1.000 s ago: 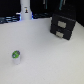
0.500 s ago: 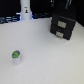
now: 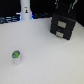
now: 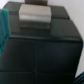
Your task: Open the kcup holder, insert the kcup into the holder, and close the kcup holder
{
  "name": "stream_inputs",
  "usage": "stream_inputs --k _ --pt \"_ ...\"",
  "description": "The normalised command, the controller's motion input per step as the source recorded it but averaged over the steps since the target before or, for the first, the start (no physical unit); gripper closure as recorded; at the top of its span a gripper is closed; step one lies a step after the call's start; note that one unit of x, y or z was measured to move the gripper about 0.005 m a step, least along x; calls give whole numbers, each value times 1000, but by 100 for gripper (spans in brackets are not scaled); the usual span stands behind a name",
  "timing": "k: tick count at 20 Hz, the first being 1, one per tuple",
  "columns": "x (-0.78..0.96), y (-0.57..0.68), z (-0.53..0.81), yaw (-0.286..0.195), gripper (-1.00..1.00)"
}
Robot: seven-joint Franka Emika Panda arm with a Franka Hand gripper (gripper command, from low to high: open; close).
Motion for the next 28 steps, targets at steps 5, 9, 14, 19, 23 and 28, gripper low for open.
stream_inputs --k 5,9,14,19,23,28 --pt "-242 290 -413 -148 -100" --pt "-201 207 -377 -122 -100" --pt "-215 136 -204 -69 -100" --pt "-77 -3 1 -27 -100" --pt "62 -248 48 14 -100" --pt "270 -417 24 63 -100"
